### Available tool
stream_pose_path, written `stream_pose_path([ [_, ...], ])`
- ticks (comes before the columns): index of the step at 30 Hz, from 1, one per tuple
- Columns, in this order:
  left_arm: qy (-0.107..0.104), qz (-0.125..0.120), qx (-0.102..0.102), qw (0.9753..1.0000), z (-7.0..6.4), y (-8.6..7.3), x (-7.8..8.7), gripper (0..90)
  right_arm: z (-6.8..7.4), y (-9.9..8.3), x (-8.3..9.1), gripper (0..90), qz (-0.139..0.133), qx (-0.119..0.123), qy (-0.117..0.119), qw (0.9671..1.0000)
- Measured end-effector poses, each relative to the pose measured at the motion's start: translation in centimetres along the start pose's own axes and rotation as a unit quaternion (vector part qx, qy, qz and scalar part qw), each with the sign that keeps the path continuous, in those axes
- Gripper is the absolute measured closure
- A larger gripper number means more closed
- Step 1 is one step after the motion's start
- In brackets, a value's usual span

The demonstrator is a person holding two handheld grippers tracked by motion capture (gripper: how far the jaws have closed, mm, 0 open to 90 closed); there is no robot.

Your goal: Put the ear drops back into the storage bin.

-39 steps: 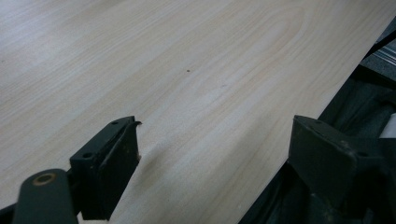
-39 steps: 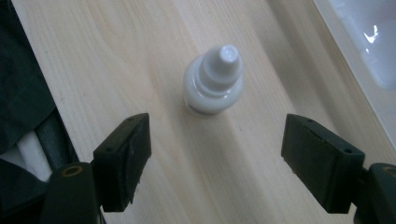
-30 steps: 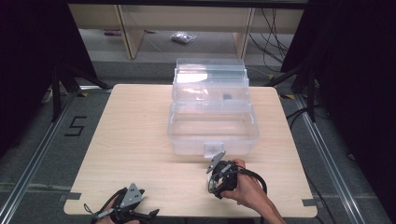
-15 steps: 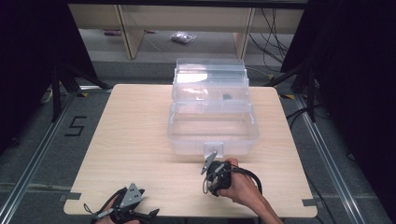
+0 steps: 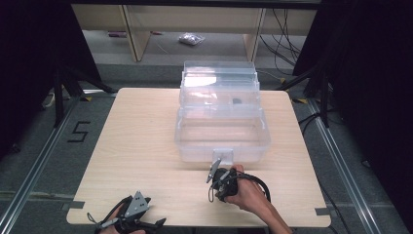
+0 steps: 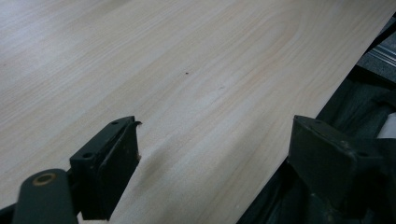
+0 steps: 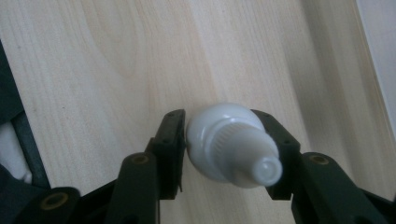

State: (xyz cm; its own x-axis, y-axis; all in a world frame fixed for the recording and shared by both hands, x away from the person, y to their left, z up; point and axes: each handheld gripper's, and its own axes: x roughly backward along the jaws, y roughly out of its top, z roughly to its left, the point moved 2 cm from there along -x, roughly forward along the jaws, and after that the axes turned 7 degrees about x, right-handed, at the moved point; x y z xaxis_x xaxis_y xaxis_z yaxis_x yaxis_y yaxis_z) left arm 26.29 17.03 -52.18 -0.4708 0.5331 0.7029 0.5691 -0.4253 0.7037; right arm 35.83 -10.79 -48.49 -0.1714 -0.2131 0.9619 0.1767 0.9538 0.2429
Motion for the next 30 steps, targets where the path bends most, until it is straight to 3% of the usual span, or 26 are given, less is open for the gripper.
stream_pose_path([
  [4,0.000,-0.001,-0.008,1.0000,0.1,0.1,0.0,15.7,0.1,0.1,0.2,60.2,0.006,0.006,-0.001,1.0000],
  [7,0.000,-0.002,0.001,1.0000,0.0,0.0,0.0,15.7,0.2,0.1,0.3,60.2,0.009,0.006,-0.004,0.9999],
  [8,0.001,-0.001,0.000,1.0000,0.0,0.0,0.0,15.7,0.0,0.2,0.4,60.2,0.005,0.021,-0.005,0.9997],
  [10,0.001,-0.002,-0.006,1.0000,0.1,0.1,0.0,15.7,0.0,0.2,0.7,60.2,-0.004,0.018,-0.002,0.9998],
  [11,0.000,-0.002,-0.005,1.0000,0.1,0.0,0.0,15.7,0.2,0.2,0.8,60.2,0.000,0.001,0.001,1.0000],
  [13,-0.001,-0.001,0.002,1.0000,0.0,-0.1,-0.1,15.7,-0.1,0.2,1.2,60.2,-0.009,0.015,-0.007,0.9998],
  [14,0.001,0.000,-0.007,1.0000,0.1,0.0,0.0,15.7,0.0,0.2,1.3,60.2,-0.011,0.003,0.004,0.9999],
  [15,0.001,-0.002,-0.002,1.0000,0.1,0.0,0.0,15.7,-0.2,0.2,1.4,60.2,-0.016,0.014,0.007,0.9998],
  [18,0.004,0.000,-0.008,1.0000,0.1,0.0,-0.1,15.7,-0.3,0.0,1.8,60.2,-0.017,0.001,0.005,0.9998],
  [21,0.009,-0.003,-0.003,0.9999,0.1,0.0,-0.1,15.7,-0.6,-0.1,2.0,60.2,-0.021,0.001,0.010,0.9997],
  [24,0.001,-0.002,-0.003,1.0000,0.1,0.0,0.0,15.7,-0.9,-0.1,2.2,60.2,-0.023,0.007,0.010,0.9996],
  [25,0.002,-0.001,-0.004,1.0000,0.1,0.0,0.0,15.7,-0.8,-0.1,2.4,60.2,-0.020,-0.005,0.010,0.9997],
  [27,0.002,-0.002,0.000,1.0000,0.1,0.0,0.0,15.7,-1.2,-0.1,2.6,60.2,-0.025,0.010,0.011,0.9996],
  [30,0.009,-0.002,-0.003,1.0000,0.1,0.0,-0.1,15.7,-1.4,-0.1,3.0,60.2,-0.019,-0.004,0.008,0.9998],
])
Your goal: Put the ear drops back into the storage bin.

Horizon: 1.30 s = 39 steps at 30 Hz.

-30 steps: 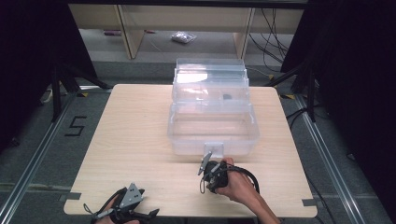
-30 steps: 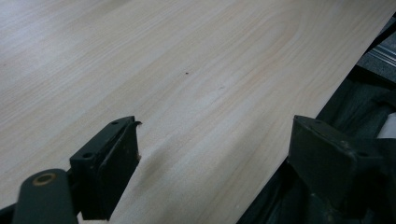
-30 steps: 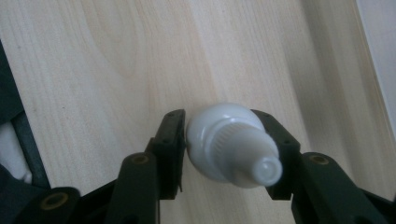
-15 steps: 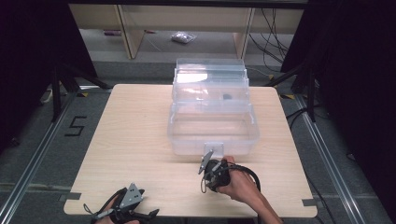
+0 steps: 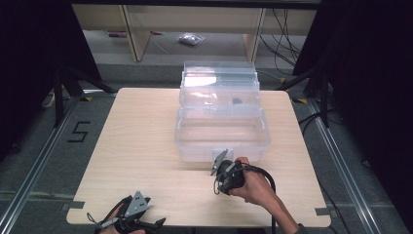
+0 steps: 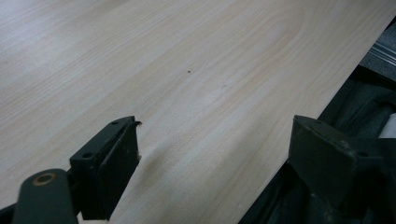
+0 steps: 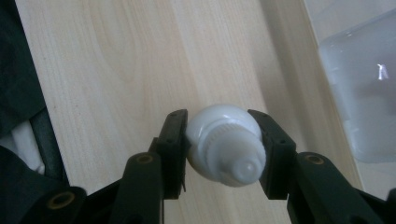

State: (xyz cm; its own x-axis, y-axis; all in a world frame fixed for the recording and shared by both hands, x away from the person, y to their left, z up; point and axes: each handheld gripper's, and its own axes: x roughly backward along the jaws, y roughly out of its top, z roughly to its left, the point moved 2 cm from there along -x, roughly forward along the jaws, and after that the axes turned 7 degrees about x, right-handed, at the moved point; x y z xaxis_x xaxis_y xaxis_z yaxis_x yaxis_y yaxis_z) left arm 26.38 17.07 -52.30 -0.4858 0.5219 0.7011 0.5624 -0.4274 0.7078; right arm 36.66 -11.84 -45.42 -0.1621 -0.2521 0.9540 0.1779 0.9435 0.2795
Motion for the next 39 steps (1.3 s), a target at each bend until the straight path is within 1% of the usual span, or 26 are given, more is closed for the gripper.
stream_pose_path([
  [1,-0.007,0.004,-0.001,1.0000,0.1,0.0,0.1,15.7,-0.4,0.0,0.2,60.2,-0.002,0.008,0.007,0.9999],
  [5,-0.009,0.002,0.000,1.0000,0.0,0.0,0.1,15.8,-0.7,0.1,0.6,60.3,0.001,0.004,0.006,1.0000],
  [8,-0.008,0.001,0.003,1.0000,0.0,0.1,0.1,15.8,-1.0,0.0,1.2,60.2,0.012,-0.014,0.007,0.9998],
  [9,-0.008,0.001,0.003,1.0000,0.0,0.1,0.1,15.8,-1.0,0.0,1.2,60.2,0.012,-0.014,0.007,0.9998],
  [10,-0.008,0.002,0.001,1.0000,0.0,0.0,0.1,15.8,-1.2,0.0,1.1,60.2,0.004,0.001,0.011,0.9999],
  [11,-0.006,0.004,0.000,1.0000,0.0,0.0,0.1,15.7,-1.3,0.0,1.4,60.2,0.008,-0.008,0.010,0.9999],
  [14,-0.007,0.002,0.002,1.0000,0.1,0.0,0.1,15.7,-1.7,-0.1,1.8,60.2,0.006,-0.006,0.015,0.9999],
  [16,-0.006,0.004,0.000,1.0000,0.0,0.0,0.1,15.7,-1.7,-0.1,2.3,60.2,0.013,-0.023,0.015,0.9995],
  [17,-0.007,0.002,0.000,1.0000,0.0,0.0,0.0,15.7,-2.0,-0.1,2.5,60.2,0.007,-0.006,0.019,0.9998],
  [18,-0.006,0.005,-0.003,1.0000,0.1,0.0,0.1,15.7,-2.0,-0.1,2.7,60.2,0.006,-0.007,0.021,0.9997],
  [19,-0.006,0.004,-0.001,1.0000,0.1,0.0,0.1,15.7,-1.9,-0.1,2.9,60.2,0.012,-0.021,0.020,0.9995],
  [23,-0.006,0.003,-0.001,1.0000,0.1,0.0,0.0,15.7,-2.5,-0.2,3.6,60.2,0.000,-0.010,0.023,0.9997],
  [24,-0.006,0.005,-0.004,1.0000,0.1,0.0,0.1,15.7,-2.5,-0.3,3.8,60.2,0.004,-0.020,0.024,0.9995],
  [25,-0.006,0.003,-0.001,1.0000,0.1,0.0,0.1,15.7,-2.7,-0.3,4.0,60.2,0.001,-0.016,0.025,0.9995],
  [26,-0.006,0.002,0.000,1.0000,0.1,0.0,0.0,15.7,-2.7,-0.3,4.2,60.2,0.004,-0.027,0.023,0.9994],
  [27,-0.006,0.003,-0.003,1.0000,0.1,0.0,0.1,15.8,-3.0,-0.4,4.3,60.2,-0.005,-0.015,0.027,0.9995],
  [28,-0.007,0.002,-0.002,1.0000,0.0,0.0,0.0,15.8,-3.2,-0.4,4.5,60.2,-0.004,-0.015,0.027,0.9995],
  [29,-0.006,0.004,-0.002,1.0000,0.1,0.0,0.0,15.7,-3.2,-0.5,4.8,60.2,0.001,-0.026,0.026,0.9993],
  [30,-0.006,0.004,0.003,1.0000,0.1,0.0,0.1,15.7,-3.4,-0.5,5.0,60.3,0.001,-0.018,0.029,0.9994],
  [31,-0.006,0.003,0.008,0.9999,0.1,0.0,0.0,15.7,-3.5,-0.5,5.4,60.3,0.001,-0.025,0.025,0.9994],
  [32,-0.006,0.004,0.000,1.0000,0.1,0.0,0.1,15.8,-3.7,-0.5,5.7,60.3,-0.003,-0.022,0.029,0.9994],
  [34,-0.006,0.004,-0.001,1.0000,0.1,0.0,0.0,15.7,-3.9,-0.5,6.3,60.2,0.000,-0.025,0.027,0.9993],
  [35,-0.006,0.004,-0.001,1.0000,0.1,0.0,0.0,15.7,-4.0,-0.5,6.5,60.2,-0.003,-0.021,0.030,0.9993],
  [36,-0.005,0.003,-0.001,1.0000,0.1,0.0,0.0,15.7,-4.2,-0.5,6.8,60.3,-0.005,-0.017,0.023,0.9996],
  [37,-0.006,0.003,0.000,1.0000,0.1,0.1,0.1,15.7,-4.3,-0.6,7.1,60.2,-0.002,-0.028,0.027,0.9993],
  [39,-0.006,0.003,-0.002,1.0000,0.1,0.0,0.0,15.7,-4.6,-0.6,7.7,60.3,-0.001,-0.030,0.028,0.9991],
])
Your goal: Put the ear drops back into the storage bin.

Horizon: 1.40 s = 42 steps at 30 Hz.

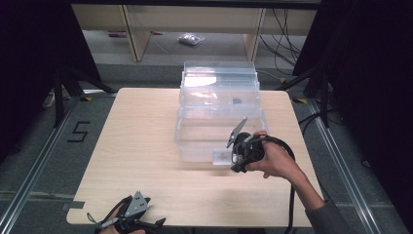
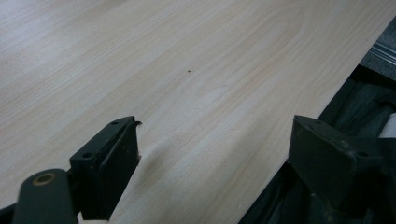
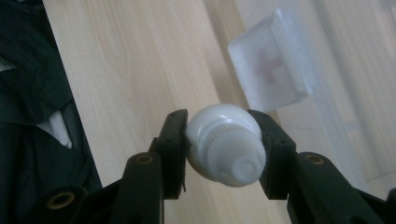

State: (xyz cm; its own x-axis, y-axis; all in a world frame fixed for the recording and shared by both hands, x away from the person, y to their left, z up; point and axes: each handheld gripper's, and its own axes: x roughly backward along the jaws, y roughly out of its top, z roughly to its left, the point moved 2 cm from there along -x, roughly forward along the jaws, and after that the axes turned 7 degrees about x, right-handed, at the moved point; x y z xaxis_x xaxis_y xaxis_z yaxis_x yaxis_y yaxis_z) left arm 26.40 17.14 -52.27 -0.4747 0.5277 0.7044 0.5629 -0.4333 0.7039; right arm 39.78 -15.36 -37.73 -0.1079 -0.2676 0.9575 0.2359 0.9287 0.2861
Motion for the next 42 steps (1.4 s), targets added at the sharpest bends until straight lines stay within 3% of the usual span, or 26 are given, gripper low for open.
stream_pose_path([
  [3,0.000,0.000,0.010,0.9999,0.0,0.0,0.0,15.7,-0.4,0.0,0.7,60.3,-0.002,-0.001,-0.001,1.0000],
  [6,0.000,0.000,0.001,1.0000,0.0,0.0,0.0,15.8,-0.9,-0.1,1.5,60.2,0.001,-0.010,-0.002,1.0000],
  [15,-0.001,0.001,0.009,1.0000,0.0,0.0,0.0,15.7,-2.8,-0.5,3.0,60.3,-0.009,-0.020,-0.012,0.9997],
  [17,-0.002,0.002,0.001,1.0000,0.0,0.0,0.0,15.7,-3.4,-0.8,3.3,60.3,-0.006,-0.030,-0.015,0.9994],
  [20,-0.001,0.000,0.010,0.9999,0.0,0.0,0.0,15.7,-4.1,-1.1,3.6,60.3,-0.003,-0.048,-0.018,0.9987],
  [24,-0.001,0.003,0.003,1.0000,0.1,0.0,0.0,15.7,-5.3,-1.4,3.8,60.3,-0.002,-0.057,-0.025,0.9981],
  [25,-0.001,0.001,0.008,1.0000,0.0,0.0,0.0,15.7,-5.6,-1.5,3.8,60.3,-0.004,-0.063,-0.025,0.9977],
  [28,-0.003,0.002,0.001,1.0000,0.0,0.0,0.0,15.7,-6.7,-1.8,3.6,60.3,-0.001,-0.071,-0.029,0.9970],
  [30,-0.004,0.000,0.012,0.9999,0.0,0.0,-0.1,15.8,-7.4,-1.9,3.4,60.3,0.003,-0.077,-0.032,0.9965],
  [31,-0.006,0.007,-0.001,1.0000,0.1,0.0,0.1,15.7,-7.7,-2.0,3.3,60.3,0.004,-0.080,-0.036,0.9961],
  [33,-0.002,0.001,0.011,0.9999,0.0,0.0,-0.1,15.8,-8.4,-2.2,3.0,60.3,0.008,-0.091,-0.038,0.9951],
  [38,-0.002,0.001,0.004,1.0000,0.1,0.0,0.0,15.7,-9.8,-2.3,2.0,60.3,0.023,-0.116,-0.040,0.9922],
  [40,-0.003,0.001,0.011,0.9999,0.0,0.0,-0.1,15.8,-10.4,-2.4,1.5,60.3,0.029,-0.117,-0.042,0.9918],
  [42,-0.001,0.000,0.006,1.0000,0.1,0.0,0.0,15.7,-10.9,-2.4,1.1,60.3,0.036,-0.121,-0.041,0.9912],
])
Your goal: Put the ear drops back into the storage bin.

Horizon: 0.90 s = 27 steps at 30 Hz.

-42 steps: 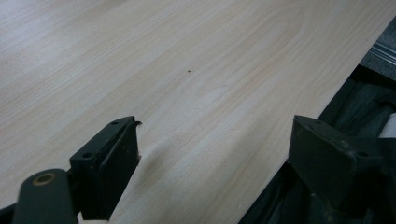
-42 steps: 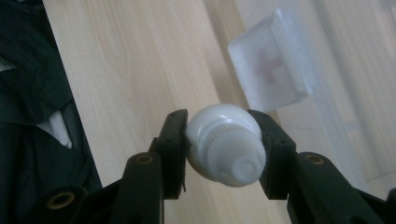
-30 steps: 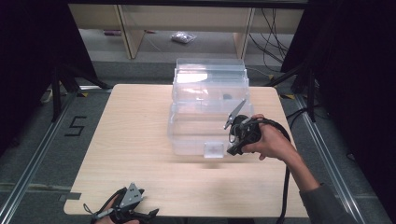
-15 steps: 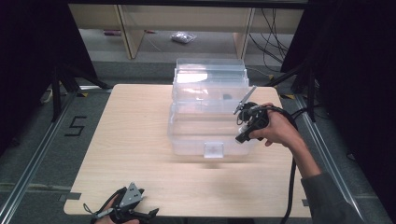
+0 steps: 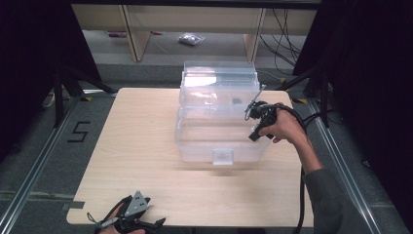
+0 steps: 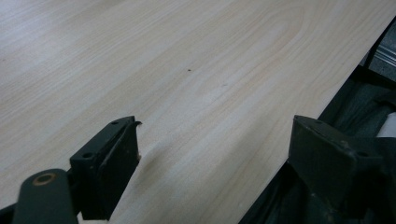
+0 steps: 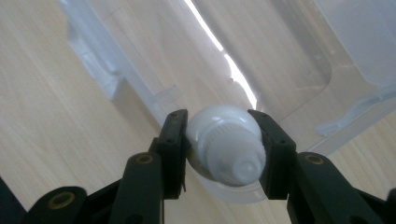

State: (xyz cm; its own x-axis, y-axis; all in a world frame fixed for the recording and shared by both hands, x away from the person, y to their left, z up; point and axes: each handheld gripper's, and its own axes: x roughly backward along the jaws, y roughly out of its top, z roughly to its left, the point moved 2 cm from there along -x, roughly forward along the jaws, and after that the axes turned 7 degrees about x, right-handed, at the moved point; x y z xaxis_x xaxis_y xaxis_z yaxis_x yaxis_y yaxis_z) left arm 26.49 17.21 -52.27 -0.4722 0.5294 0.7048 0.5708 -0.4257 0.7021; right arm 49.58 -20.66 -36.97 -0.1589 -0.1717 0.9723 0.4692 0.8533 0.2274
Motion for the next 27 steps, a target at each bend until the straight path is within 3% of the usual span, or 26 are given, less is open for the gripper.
stream_pose_path([
  [9,-0.002,0.001,0.005,1.0000,-0.1,-0.1,0.0,15.7,-1.2,0.4,-2.3,60.3,0.026,-0.014,-0.003,0.9996],
  [15,-0.003,0.002,-0.004,1.0000,-0.1,0.0,0.0,15.7,-1.6,0.9,-3.2,60.3,0.036,-0.019,0.002,0.9992],
  [18,-0.003,-0.003,0.007,1.0000,-0.1,0.0,0.0,15.7,-1.9,1.0,-3.8,60.3,0.039,-0.025,0.002,0.9989],
  [20,-0.003,0.002,-0.004,1.0000,0.0,0.0,0.1,15.7,-2.1,1.0,-4.1,60.2,0.037,-0.020,0.006,0.9991],
  [22,-0.004,-0.002,0.006,1.0000,-0.1,0.0,0.0,15.7,-2.1,1.1,-4.3,60.3,0.040,-0.028,0.002,0.9988],
  [27,-0.003,0.001,-0.004,1.0000,-0.1,0.0,0.1,15.7,-2.5,1.0,-5.0,60.3,0.039,-0.033,-0.003,0.9987],
])
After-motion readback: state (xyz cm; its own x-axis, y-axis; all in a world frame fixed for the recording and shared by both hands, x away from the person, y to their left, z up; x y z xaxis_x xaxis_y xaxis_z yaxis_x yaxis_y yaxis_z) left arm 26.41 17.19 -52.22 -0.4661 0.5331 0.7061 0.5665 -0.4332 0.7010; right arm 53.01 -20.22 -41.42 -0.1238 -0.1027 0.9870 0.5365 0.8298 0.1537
